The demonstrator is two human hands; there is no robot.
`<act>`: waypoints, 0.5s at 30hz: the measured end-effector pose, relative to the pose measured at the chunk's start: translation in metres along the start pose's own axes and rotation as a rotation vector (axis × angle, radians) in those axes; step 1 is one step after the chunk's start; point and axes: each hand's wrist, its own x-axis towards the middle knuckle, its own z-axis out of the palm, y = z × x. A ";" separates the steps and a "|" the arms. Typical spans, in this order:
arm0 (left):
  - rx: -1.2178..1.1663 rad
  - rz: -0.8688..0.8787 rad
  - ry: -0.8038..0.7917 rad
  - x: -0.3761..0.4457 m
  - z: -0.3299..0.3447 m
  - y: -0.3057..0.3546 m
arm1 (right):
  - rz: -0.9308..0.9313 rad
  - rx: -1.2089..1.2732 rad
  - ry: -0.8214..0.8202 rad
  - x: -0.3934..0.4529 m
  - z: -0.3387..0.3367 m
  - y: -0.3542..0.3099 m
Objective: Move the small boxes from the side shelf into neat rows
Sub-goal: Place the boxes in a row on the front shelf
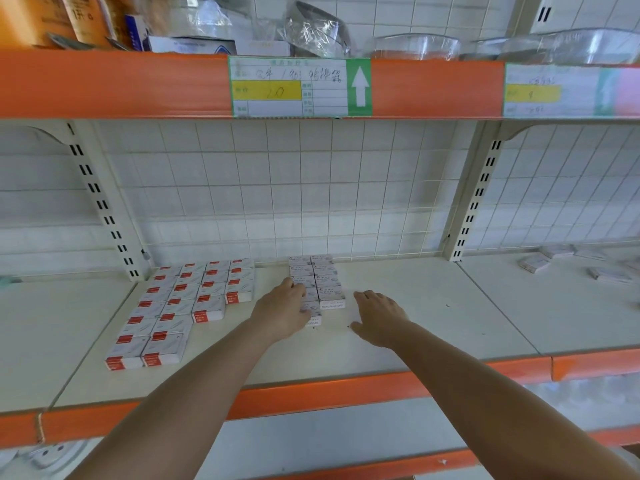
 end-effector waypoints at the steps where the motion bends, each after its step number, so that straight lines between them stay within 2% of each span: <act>1: 0.006 0.006 0.004 0.000 -0.005 0.002 | 0.001 0.002 0.007 -0.003 -0.003 0.001; 11: 0.051 0.116 -0.055 0.012 -0.017 0.038 | 0.083 -0.017 0.048 -0.024 -0.021 0.022; 15: 0.077 0.158 -0.028 0.014 -0.013 0.053 | 0.115 -0.017 0.052 -0.031 -0.024 0.031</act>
